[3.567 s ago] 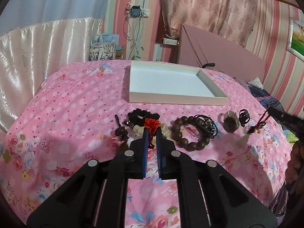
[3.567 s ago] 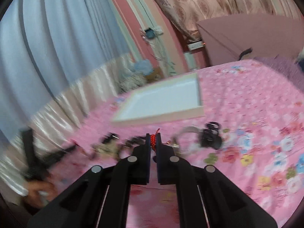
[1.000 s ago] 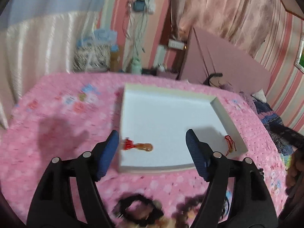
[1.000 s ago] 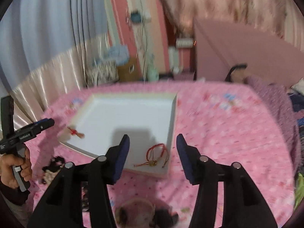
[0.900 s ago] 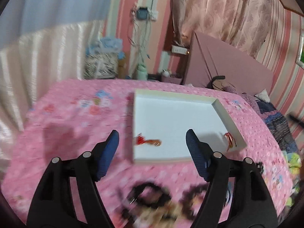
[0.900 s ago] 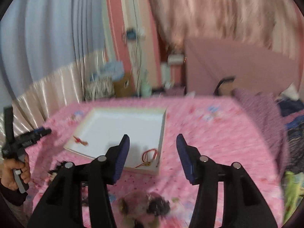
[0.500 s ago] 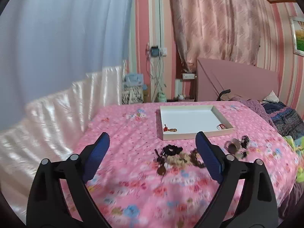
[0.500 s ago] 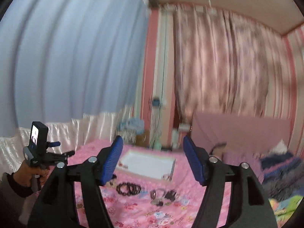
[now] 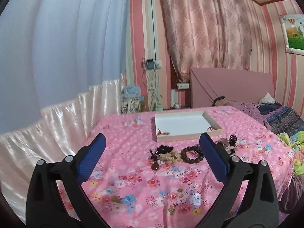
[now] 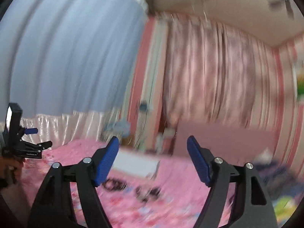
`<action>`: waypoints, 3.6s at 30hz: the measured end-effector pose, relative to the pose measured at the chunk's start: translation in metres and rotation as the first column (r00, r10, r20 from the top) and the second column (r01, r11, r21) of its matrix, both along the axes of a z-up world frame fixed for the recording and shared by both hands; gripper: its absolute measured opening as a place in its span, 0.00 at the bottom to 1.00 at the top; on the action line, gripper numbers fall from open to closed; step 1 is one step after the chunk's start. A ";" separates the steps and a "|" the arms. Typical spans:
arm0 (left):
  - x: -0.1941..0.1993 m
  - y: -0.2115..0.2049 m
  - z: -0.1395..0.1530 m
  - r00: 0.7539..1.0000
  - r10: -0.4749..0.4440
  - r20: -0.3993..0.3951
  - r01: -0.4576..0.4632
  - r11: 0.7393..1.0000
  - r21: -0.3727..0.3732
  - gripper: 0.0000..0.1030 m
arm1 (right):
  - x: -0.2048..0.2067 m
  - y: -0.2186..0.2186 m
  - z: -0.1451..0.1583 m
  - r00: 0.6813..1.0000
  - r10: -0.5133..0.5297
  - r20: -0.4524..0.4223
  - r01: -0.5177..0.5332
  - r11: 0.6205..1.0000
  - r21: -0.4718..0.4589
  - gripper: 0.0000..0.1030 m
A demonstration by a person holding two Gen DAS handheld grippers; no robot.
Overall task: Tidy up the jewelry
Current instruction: 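Open both grippers in the tray and return toward the jewelry, then grasp the white-strap watch with the right gripper while the left gripper grasps the cream scrunchie, then lower the watch into the tray with the right gripper while the left gripper lowers the scrunchie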
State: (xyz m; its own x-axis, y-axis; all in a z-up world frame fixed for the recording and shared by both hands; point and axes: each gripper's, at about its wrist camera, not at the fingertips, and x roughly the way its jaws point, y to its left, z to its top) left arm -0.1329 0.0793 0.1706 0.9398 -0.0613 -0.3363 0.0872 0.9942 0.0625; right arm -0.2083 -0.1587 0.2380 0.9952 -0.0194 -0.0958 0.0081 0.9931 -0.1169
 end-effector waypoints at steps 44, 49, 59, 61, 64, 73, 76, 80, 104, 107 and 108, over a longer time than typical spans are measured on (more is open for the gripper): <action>0.237 -0.051 -0.176 0.882 -0.206 -0.425 0.138 0.973 -0.185 0.17 | 0.317 -0.013 -0.257 0.759 0.169 -0.628 -0.005 0.967 0.254 0.11; 0.215 -0.048 -0.131 0.914 -0.224 -0.338 0.175 0.970 -0.169 0.17 | 0.291 -0.023 -0.221 0.809 0.205 -0.551 -0.055 0.959 0.278 0.11; 0.263 -0.055 -0.083 0.953 -0.227 -0.200 0.196 0.967 -0.161 0.17 | 0.308 -0.034 -0.155 0.898 0.177 -0.403 -0.078 0.965 0.251 0.12; 0.280 -0.063 -0.086 0.958 -0.220 -0.184 0.191 0.967 -0.167 0.17 | 0.324 -0.028 -0.154 0.907 0.170 -0.384 -0.078 0.967 0.243 0.12; 0.306 -0.082 -0.099 0.969 -0.177 -0.171 0.156 0.979 -0.128 0.17 | 0.350 -0.021 -0.161 0.903 0.167 -0.397 -0.075 0.969 0.237 0.12; 0.366 -0.116 -0.139 0.969 -0.138 -0.203 0.116 0.986 -0.118 0.17 | 0.431 0.016 -0.207 0.864 0.184 -0.468 -0.070 0.966 0.250 0.11; 0.377 -0.114 -0.148 0.971 -0.123 -0.203 0.104 0.989 -0.102 0.17 | 0.445 0.019 -0.223 0.856 0.179 -0.484 -0.057 0.965 0.254 0.11; 0.386 -0.113 -0.162 0.968 -0.106 -0.229 0.089 0.993 -0.081 0.17 | 0.455 0.013 -0.246 0.841 0.148 -0.520 -0.017 0.969 0.248 0.11; 0.400 -0.125 -0.190 0.928 -0.105 -0.358 0.090 0.994 -0.060 0.17 | 0.476 0.027 -0.270 0.777 0.159 -0.609 -0.038 0.978 0.207 0.12; 0.406 -0.123 -0.194 0.914 -0.104 -0.392 0.083 0.994 -0.071 0.17 | 0.480 0.027 -0.273 0.761 0.164 -0.627 -0.037 0.977 0.211 0.12; 0.409 -0.124 -0.196 0.906 -0.109 -0.408 0.088 0.994 -0.071 0.17 | 0.481 0.027 -0.275 0.756 0.165 -0.633 -0.037 0.977 0.211 0.12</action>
